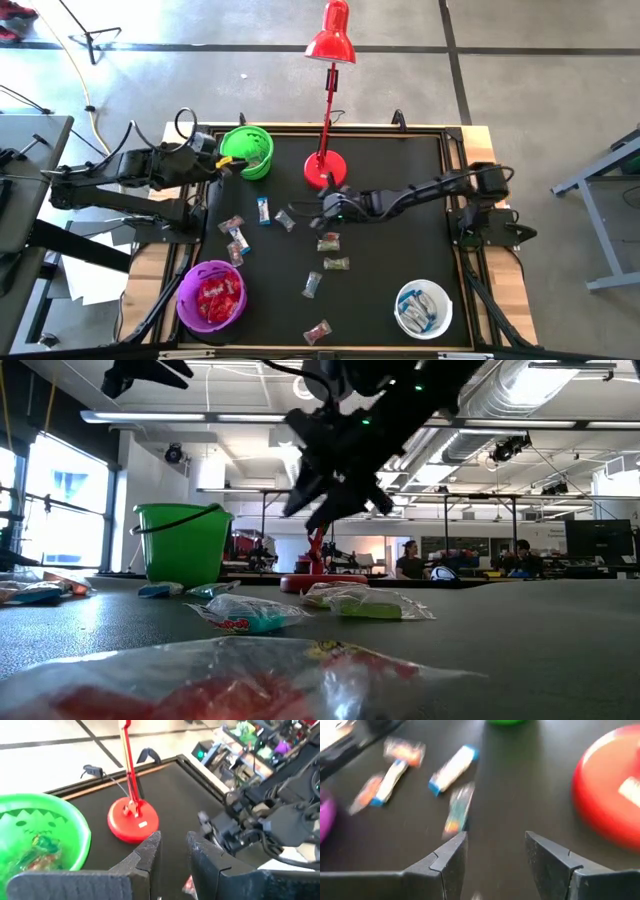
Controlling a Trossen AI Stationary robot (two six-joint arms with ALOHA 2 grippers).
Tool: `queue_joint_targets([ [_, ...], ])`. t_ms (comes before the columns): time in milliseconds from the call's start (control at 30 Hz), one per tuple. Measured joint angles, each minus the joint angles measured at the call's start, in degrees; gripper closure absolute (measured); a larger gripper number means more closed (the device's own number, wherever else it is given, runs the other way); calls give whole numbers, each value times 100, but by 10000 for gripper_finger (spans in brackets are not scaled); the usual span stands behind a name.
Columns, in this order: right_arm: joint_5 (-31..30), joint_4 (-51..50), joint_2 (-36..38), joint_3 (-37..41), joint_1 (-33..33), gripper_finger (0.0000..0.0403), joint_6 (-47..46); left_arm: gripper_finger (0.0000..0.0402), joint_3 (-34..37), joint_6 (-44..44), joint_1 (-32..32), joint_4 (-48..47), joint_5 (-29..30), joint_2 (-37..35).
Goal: Sort candy
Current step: Put the red gummy into the green bucket
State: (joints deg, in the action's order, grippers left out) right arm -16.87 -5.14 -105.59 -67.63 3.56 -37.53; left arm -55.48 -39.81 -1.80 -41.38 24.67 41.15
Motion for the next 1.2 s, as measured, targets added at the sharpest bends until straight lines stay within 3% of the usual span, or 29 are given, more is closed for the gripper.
queue_joint_targets([
  [200,1302,-588,300,618,-101,211,-246,326,0,0,-157,427,-7,114],
  [367,1920,-793,315,623,-86,211,625,326,0,0,-158,536,-53,204],
  [533,2182,-1122,315,380,-183,211,1629,326,0,-2,-158,551,-178,293],
  [833,2440,-1460,308,274,-282,211,2495,326,0,-59,-156,552,-526,378],
  [1200,2433,-1168,122,274,-256,211,2455,326,0,-66,-156,572,-659,393],
])
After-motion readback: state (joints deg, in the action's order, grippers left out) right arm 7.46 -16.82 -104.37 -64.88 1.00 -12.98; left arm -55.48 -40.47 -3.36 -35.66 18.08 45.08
